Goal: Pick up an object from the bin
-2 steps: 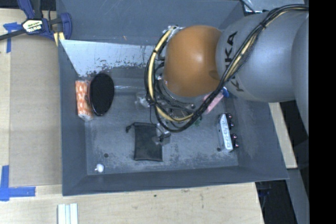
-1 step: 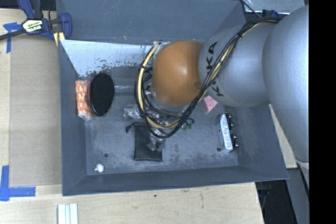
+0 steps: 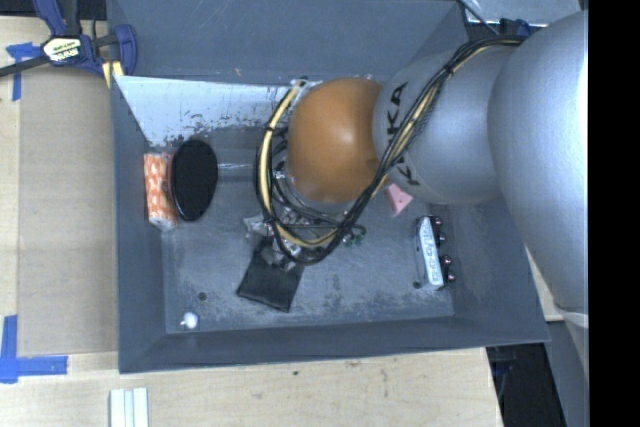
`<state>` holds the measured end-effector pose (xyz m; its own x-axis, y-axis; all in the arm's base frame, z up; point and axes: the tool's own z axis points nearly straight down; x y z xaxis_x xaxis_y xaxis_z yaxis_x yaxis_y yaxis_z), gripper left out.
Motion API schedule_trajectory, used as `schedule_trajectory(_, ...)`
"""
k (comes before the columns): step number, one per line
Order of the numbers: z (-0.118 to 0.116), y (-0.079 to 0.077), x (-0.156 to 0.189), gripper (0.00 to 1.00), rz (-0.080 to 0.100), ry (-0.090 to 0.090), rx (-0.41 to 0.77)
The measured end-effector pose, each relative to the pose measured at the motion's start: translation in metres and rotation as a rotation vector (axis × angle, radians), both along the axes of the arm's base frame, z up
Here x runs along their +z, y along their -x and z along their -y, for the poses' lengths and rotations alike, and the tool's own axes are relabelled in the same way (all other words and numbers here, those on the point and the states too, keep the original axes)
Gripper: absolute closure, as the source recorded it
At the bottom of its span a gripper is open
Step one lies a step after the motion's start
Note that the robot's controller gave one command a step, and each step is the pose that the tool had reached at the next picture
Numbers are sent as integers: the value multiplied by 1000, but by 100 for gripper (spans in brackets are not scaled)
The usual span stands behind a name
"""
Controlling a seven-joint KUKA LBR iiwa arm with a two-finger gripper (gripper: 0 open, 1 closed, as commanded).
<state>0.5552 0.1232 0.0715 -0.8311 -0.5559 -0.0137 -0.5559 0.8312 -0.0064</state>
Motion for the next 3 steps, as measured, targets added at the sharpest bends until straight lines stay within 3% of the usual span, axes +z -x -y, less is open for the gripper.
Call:
schedule_trajectory(1, 0, 0, 0, 100, 0, 0, -1)
schedule_trajectory(2, 2, 2, 106, 100, -2, 0, -31)
schedule_trajectory(3, -26, -31, 27, 100, 7, -1, 45)
